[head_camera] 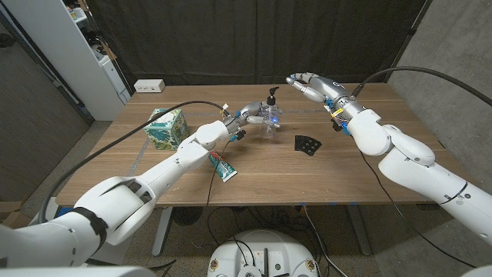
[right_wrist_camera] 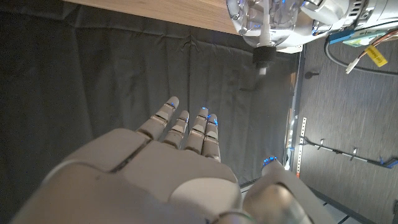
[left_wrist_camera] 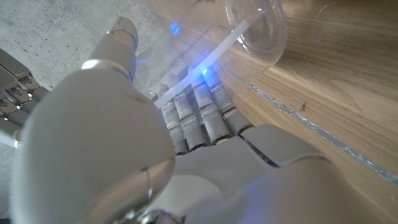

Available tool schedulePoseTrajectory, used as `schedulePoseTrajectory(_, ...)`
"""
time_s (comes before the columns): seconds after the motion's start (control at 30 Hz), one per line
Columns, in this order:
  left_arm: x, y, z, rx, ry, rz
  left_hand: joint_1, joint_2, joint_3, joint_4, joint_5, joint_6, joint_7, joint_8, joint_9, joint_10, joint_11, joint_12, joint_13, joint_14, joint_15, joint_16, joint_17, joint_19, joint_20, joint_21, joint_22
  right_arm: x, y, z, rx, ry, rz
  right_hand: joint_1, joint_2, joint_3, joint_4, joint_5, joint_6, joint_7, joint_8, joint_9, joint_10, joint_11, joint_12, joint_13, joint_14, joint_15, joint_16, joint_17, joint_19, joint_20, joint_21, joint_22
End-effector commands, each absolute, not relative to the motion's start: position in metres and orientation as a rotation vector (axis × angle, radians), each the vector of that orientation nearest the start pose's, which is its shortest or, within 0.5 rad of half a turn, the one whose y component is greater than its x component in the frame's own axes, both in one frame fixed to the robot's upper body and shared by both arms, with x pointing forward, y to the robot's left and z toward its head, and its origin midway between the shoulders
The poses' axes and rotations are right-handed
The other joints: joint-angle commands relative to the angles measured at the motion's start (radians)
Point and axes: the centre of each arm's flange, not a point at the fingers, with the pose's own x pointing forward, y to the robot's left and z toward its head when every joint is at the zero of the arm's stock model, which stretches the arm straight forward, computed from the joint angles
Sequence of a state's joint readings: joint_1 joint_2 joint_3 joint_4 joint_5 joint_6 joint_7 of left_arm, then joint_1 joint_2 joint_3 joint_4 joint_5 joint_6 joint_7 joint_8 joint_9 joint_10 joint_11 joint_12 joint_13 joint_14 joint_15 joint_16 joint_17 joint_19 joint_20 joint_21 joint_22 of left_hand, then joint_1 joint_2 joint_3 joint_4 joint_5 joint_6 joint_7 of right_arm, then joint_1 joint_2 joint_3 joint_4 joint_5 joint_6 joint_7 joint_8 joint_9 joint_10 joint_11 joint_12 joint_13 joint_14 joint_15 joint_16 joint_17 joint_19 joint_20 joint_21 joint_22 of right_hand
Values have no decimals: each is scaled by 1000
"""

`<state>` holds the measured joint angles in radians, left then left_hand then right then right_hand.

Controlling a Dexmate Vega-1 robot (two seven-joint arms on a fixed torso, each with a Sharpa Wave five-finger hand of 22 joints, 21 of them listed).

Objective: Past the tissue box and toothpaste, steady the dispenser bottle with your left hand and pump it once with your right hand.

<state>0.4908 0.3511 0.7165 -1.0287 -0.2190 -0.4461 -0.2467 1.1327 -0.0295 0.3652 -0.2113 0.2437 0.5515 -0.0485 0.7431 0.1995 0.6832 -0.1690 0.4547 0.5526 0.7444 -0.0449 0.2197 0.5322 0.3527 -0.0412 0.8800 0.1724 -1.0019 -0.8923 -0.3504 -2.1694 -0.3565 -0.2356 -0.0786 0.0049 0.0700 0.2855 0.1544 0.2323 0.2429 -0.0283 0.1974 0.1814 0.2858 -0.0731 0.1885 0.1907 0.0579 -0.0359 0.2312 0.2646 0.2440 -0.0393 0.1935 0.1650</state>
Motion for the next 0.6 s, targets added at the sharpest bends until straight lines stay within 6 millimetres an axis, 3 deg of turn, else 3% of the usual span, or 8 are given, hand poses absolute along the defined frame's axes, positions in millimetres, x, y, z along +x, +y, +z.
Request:
schedulePoseTrajectory(0.03,667,117,15,536,-703,-582,7,151,53,39,8,14,-16,-9,-2,28,-36,-8,-1,25,-186,-7,-12,-17,-85,-9,1,505,-224,68,-1060,-830,13,14,44,4,-5,5,-6,5,-4,3,0,4,0,0,11,-7,6,-1,5,-14,7,3)
schedulePoseTrajectory(0.4,664,132,2,493,-666,-522,-31,131,85,39,9,3,-33,-57,-5,-3,-39,-52,-24,-25,-183,-33,-88,-60,-48,-47,-3,520,-234,63,-877,-804,54,15,44,6,-6,6,-6,9,-3,2,-2,12,1,0,14,-6,5,-2,11,-17,6,3)
schedulePoseTrajectory(0.6,662,137,0,499,-656,-493,-50,124,95,39,8,4,-47,-75,-4,-8,-42,-70,-35,-39,-184,-32,-120,-116,-19,-83,-4,527,-240,60,-812,-791,72,15,44,6,-7,6,-5,11,-3,2,-4,14,1,0,16,-5,6,-3,13,-18,6,3)
